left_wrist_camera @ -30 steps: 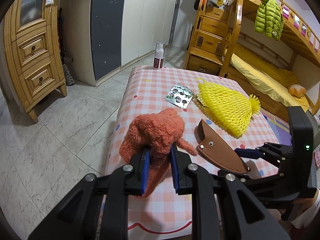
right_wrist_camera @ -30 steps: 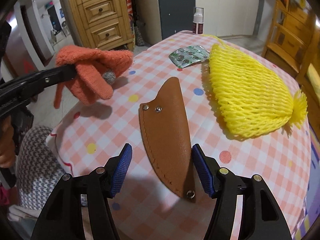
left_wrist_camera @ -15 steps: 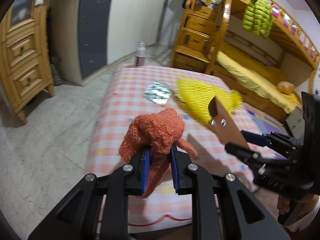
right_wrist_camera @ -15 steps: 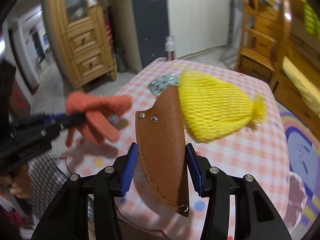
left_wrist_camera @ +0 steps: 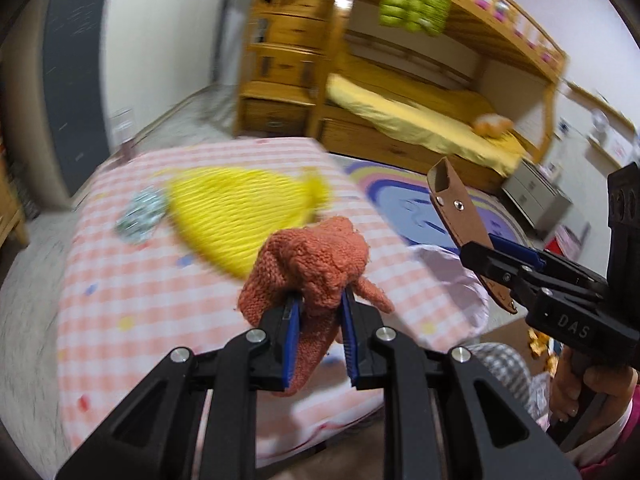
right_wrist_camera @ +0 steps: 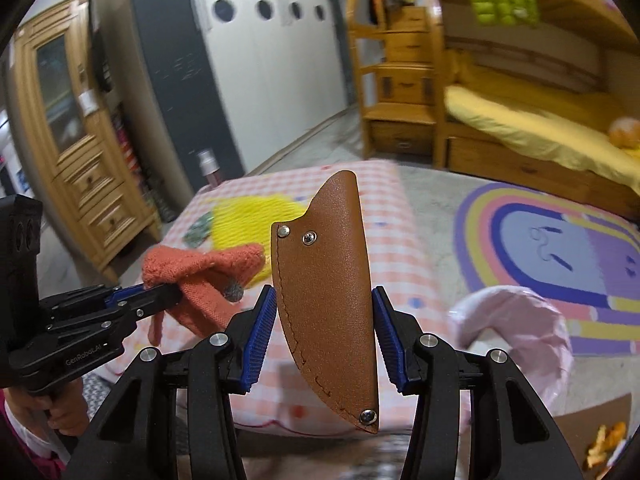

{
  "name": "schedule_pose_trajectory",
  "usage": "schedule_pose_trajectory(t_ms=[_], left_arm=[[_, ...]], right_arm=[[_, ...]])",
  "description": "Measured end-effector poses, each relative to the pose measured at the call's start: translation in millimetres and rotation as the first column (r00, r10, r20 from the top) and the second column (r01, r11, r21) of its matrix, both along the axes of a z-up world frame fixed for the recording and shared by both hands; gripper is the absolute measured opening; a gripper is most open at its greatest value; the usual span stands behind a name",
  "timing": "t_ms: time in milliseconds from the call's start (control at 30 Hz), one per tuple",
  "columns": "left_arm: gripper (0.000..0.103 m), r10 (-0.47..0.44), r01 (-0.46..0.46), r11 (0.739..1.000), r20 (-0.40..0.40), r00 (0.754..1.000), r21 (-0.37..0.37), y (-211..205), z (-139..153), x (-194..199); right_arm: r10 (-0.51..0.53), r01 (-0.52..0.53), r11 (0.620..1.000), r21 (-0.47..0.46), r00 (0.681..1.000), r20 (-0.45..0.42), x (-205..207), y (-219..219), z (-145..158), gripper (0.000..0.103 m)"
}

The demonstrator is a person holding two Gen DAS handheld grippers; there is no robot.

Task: Collect trash
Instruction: 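Carry glove and sheath over the pink bin and open both tools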

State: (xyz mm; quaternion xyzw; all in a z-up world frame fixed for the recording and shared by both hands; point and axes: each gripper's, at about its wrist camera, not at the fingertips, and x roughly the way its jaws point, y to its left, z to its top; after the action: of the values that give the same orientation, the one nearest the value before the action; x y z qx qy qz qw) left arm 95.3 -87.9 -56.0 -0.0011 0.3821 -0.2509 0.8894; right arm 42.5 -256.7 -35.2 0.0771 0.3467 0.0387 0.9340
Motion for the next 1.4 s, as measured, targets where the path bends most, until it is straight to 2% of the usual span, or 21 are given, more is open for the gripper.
schedule_pose_trajectory(t_ms=[133, 267, 367, 600, 633, 667, 700, 733, 767, 833, 933, 1000, 1033, 1100, 1233, 1400], left_arm=[[0.017, -0.129, 0.129, 0.991, 0.006, 0.992, 0.038, -67.1, -3.2, 3.2], [0.017, -0.243, 0.244, 0.968, -0.017, 0.97, 0.066, -127.3, -14.3, 6.9], [0.017, -0.295, 0.298, 0.951, -0.051, 0.954, 0.081, -163.9, -25.6, 14.6], [0.021, -0.377, 0.386, 0.916, -0.099, 0.921, 0.112, -228.7, -46.3, 30.3], [0.024, -0.385, 0.396, 0.912, -0.108, 0.917, 0.108, -237.6, -47.9, 34.3], [0.037, -0.396, 0.409, 0.907, -0.121, 0.91, 0.103, -246.0, -49.3, 38.5], [0.056, -0.4, 0.413, 0.905, -0.127, 0.908, 0.104, -251.1, -49.6, 41.1], [0.063, -0.404, 0.417, 0.903, -0.123, 0.906, 0.103, -256.2, -48.7, 44.2], [0.067, -0.406, 0.417, 0.903, -0.113, 0.907, 0.103, -257.3, -47.1, 44.3], [0.068, -0.405, 0.412, 0.904, -0.082, 0.911, 0.115, -254.9, -41.9, 43.3], [0.07, -0.37, 0.373, 0.919, -0.052, 0.928, 0.126, -242.9, -36.3, 44.3], [0.07, -0.326, 0.327, 0.936, -0.035, 0.945, 0.128, -230.0, -31.9, 46.7], [0.07, -0.299, 0.3, 0.945, -0.025, 0.954, 0.127, -222.2, -29.7, 47.0], [0.07, -0.245, 0.244, 0.962, -0.003, 0.969, 0.126, -200.3, -24.6, 47.1], [0.072, -0.165, 0.159, 0.978, 0.036, 0.986, 0.132, -162.6, -16.1, 44.4], [0.073, -0.061, 0.054, 0.992, 0.052, 0.997, 0.117, -113.3, -7.2, 36.4]], right_arm=[[-0.144, 0.144, 0.989, 0.018, 0.99, 0.007, -18.4, -53.6, -1.5, 0.049], [-0.282, 0.282, 0.959, 0.005, 0.959, -0.013, -37.5, -103.3, -12.1, 0.049], [-0.361, 0.361, 0.932, 0.012, 0.932, -0.038, -47.0, -133.7, -24.9, 0.049], [-0.451, 0.453, 0.891, 0.027, 0.89, -0.059, -55.9, -174.6, -40.9, 0.049], [-0.46, 0.462, 0.886, 0.03, 0.886, -0.059, -56.0, -178.6, -41.3, 0.049], [-0.469, 0.471, 0.882, 0.033, 0.881, -0.059, -56.1, -182.5, -41.9, 0.049], [-0.477, 0.479, 0.877, 0.033, 0.877, -0.059, -56.9, -186.8, -43.1, 0.049], [-0.483, 0.485, 0.874, 0.032, 0.874, -0.06, -56.0, -190.3, -44.6, 0.049], [-0.491, 0.494, 0.869, 0.03, 0.869, -0.062, -53.3, -193.7, -46.2, 0.049], [-0.498, 0.5, 0.866, 0.024, 0.865, -0.063, -49.8, -198.1, -49.6, 0.049], [-0.505, 0.507, 0.862, 0.013, 0.86, -0.073, -35.4, -206.0, -60.9, 0.05], [-0.495, 0.498, 0.867, -0.002, 0.862, -0.111, -22.1, -212.8, -74.2, 0.056], [-0.491, 0.496, 0.869, -0.003, 0.859, -0.144, -15.1, -216.0, -81.2, 0.066], [-0.504, 0.514, 0.857, 0.016, 0.846, -0.172, -10.0, -217.5, -86.6, 0.067], [-0.488, 0.5, 0.863, 0.07, 0.863, -0.132, -17.8, -206.4, -69.8, 0.067], [-0.41, 0.418, 0.904, 0.092, 0.907, -0.093, -23.4, -175.2, -43.7, 0.067]])
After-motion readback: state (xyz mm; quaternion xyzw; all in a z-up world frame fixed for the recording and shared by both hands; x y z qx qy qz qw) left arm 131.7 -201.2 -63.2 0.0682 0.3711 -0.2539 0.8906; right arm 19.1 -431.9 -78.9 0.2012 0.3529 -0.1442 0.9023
